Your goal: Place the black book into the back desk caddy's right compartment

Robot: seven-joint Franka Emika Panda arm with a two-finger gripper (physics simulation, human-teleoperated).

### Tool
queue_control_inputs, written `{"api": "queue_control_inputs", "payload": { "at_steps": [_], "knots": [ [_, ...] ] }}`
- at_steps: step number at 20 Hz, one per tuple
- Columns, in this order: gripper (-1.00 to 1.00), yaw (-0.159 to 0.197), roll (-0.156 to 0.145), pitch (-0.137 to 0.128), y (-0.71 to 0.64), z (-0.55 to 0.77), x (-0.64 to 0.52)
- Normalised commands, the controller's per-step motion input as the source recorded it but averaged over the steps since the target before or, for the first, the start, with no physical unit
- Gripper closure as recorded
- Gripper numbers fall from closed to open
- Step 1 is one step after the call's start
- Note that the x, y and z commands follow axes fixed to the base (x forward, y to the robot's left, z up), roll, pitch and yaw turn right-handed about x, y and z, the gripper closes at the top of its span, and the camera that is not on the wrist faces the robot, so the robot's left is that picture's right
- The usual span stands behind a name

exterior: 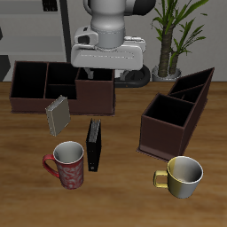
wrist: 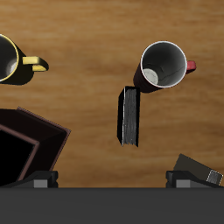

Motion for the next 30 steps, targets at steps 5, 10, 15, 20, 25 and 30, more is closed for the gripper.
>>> {"api": "queue_control_inputs", "payload": {
  "at_steps": [5,10,15,20,25,30],
  "knots": [
    [-1.00,0.041,0.034,-0.021,-0.14,-0.03,0.16],
    [-1.00,0.034,0.029,-0.006,-0.18,-0.15,0.12],
    [-1.00,0.021,0.024,-0.014,-0.28,-0.26,0.14],
    [-1.00,-0.006,-0.016,-0.016,-0.20,-0.20,0.10],
    [-1.00,-0.028,0.006,-0.036,-0.04,-0.25,0.08],
    [-1.00,-0.017,0.014,-0.024,0.14,-0.31,0.04]
  ]
}}
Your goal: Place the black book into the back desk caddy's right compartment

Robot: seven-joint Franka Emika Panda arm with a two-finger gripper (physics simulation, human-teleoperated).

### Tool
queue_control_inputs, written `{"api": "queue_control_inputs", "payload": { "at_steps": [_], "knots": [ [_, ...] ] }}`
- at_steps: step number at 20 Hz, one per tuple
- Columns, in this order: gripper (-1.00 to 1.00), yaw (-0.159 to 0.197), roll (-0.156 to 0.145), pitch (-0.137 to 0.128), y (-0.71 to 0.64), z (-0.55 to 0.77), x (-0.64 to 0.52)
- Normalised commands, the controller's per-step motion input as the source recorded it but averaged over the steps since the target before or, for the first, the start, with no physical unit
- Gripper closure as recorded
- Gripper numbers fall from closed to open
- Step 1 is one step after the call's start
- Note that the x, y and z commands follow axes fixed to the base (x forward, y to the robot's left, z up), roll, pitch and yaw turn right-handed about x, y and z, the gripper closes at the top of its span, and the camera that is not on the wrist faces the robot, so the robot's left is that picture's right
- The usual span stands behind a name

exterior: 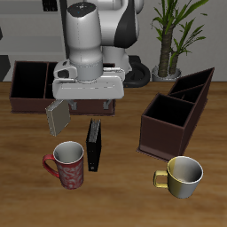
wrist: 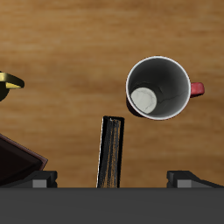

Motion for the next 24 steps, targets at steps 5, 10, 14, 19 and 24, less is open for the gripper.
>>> {"api": "queue_control_inputs", "payload": {
  "at_steps": [5,10,14,19,24],
  "knots": [
    [-1.00,-0.015,0.006,-0.046,0.08,-0.26,-0.01],
    [-1.00,-0.034,-0.019,-0.026,-0.01,-0.32,0.01],
    [-1.00,-0.025,-0.009,-0.003,-0.08,-0.29,0.03],
    [-1.00,-0.028,-0.009,-0.021,-0.03,-0.19,0.03],
    [-1.00,-0.006,0.002,0.012,0.05,-0.25,0.10]
  ]
}}
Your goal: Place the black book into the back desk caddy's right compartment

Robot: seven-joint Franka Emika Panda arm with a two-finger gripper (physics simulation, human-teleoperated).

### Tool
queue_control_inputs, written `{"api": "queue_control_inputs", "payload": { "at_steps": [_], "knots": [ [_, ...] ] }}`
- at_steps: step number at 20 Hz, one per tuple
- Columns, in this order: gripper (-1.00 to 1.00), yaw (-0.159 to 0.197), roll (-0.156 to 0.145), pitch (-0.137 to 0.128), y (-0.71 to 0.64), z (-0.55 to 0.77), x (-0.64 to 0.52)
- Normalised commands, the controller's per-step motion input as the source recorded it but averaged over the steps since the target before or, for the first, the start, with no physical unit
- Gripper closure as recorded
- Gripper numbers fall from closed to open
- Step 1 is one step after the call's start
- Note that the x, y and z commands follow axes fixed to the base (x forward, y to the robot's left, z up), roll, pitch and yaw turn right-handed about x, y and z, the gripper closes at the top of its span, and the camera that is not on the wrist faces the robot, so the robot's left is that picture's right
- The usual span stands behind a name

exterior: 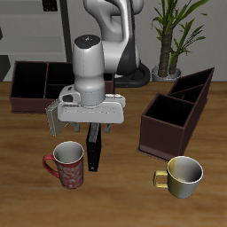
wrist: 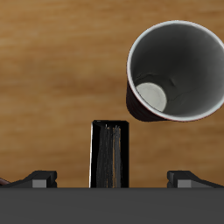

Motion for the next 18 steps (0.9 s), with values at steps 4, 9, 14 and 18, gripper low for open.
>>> {"api": "queue_control_inputs", "payload": {
  "at_steps": [4,9,14,18],
  "knots": [
    [-1.00,-0.025,-0.001,0.034,0.03,-0.28,0.11],
    [-1.00,-0.011,0.002,0.021,-0.01,-0.17,0.05],
    [1.00,0.000,-0.009,0.002,-0.03,-0.12,0.01],
    [1.00,-0.014,-0.001,0.006,0.00,-0.01,-0.02]
  ]
}}
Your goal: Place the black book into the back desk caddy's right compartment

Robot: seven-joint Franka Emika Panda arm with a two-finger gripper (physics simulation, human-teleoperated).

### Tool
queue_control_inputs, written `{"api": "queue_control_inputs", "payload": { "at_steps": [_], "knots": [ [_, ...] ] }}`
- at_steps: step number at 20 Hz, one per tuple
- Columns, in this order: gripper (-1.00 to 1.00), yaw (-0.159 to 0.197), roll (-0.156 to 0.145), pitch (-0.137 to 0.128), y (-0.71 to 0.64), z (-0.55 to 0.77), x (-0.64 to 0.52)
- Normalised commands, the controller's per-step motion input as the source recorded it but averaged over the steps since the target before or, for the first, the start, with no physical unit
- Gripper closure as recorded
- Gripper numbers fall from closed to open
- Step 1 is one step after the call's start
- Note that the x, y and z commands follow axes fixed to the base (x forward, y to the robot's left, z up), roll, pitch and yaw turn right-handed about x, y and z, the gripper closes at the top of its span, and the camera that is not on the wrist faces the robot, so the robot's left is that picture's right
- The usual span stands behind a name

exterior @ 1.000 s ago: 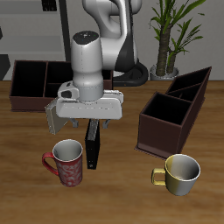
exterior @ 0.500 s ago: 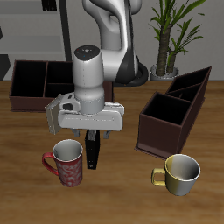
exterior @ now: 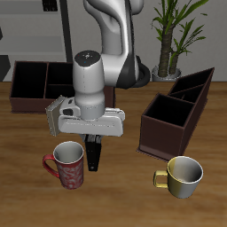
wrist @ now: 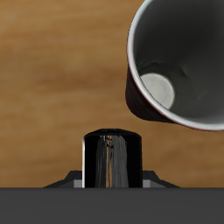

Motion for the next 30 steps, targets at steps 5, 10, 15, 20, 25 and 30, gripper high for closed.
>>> {"api": "queue_control_inputs", "payload": {
  "at_steps": [5,10,15,20,25,30],
  "knots": [
    [1.00,-0.011,-0.013,0.008,0.00,0.04,-0.01],
    [1.00,-0.013,-0.004,-0.017,0.01,0.33,-0.19],
    [1.00,-0.008,0.017,-0.043,0.08,0.61,-0.42],
    [1.00,0.007,0.038,-0.053,0.20,0.69,-0.52],
    [1.00,0.022,0.020,-0.069,0.17,0.67,-0.63],
    [1.00,0.041,0.000,-0.055,0.05,0.52,-0.60]
  ]
}}
